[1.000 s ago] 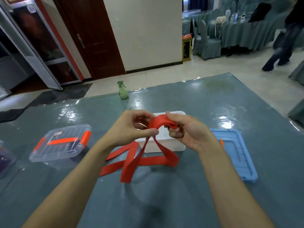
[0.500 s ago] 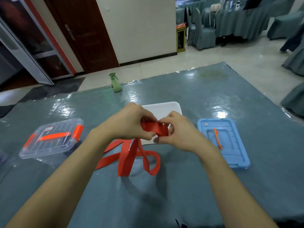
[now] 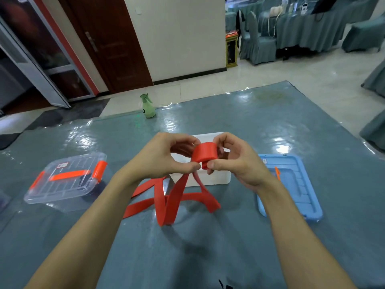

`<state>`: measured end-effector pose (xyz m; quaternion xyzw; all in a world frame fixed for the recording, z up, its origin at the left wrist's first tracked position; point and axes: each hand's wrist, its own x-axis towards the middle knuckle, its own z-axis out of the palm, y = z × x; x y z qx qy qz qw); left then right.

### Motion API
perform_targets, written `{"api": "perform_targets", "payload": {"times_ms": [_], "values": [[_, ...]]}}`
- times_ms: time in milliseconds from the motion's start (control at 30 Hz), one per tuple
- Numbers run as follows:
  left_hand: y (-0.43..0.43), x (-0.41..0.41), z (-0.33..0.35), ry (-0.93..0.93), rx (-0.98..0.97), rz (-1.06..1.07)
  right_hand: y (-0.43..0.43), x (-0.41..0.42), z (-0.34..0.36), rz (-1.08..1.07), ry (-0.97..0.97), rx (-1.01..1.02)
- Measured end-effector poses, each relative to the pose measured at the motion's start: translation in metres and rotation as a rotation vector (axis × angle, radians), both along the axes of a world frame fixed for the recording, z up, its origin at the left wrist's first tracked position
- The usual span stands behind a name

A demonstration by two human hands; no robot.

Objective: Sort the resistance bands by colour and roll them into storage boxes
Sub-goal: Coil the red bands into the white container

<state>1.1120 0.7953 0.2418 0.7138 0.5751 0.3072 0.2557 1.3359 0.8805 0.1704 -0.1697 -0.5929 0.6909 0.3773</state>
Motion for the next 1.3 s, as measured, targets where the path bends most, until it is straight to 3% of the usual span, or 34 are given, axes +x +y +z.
{"api": "perform_targets", "payload": {"times_ms": [333, 400, 600, 700, 767, 867, 1067, 1300], "values": [[0.008, 0.001, -0.011, -0.384, 0.111, 0.076, -0.003, -0.020, -0.001, 0.076, 0.279, -0.275], [0.010, -0.005, -0.008, -0.287, 0.135, 0.110, -0.002, -0.022, -0.006, 0.021, 0.161, -0.189], [0.010, 0.000, 0.004, 0.375, -0.038, 0.052, 0.011, -0.005, 0.000, -0.170, -0.644, 0.395], [0.016, 0.012, 0.008, 0.565, -0.055, -0.013, 0.003, -0.012, 0.003, -0.162, -0.642, 0.497], [0.017, 0.013, 0.012, 0.579, -0.052, -0.019, -0.003, -0.015, 0.003, -0.195, -0.631, 0.535], [0.012, 0.009, 0.007, 0.399, -0.002, 0.016, -0.007, -0.009, 0.005, -0.248, -0.522, 0.499], [-0.004, 0.007, -0.015, -0.330, 0.137, 0.102, -0.008, 0.003, 0.006, -0.213, -0.125, 0.203], [-0.009, 0.023, -0.025, -0.600, 0.075, 0.127, -0.026, -0.005, -0.001, -0.115, 0.158, -0.044]]}}
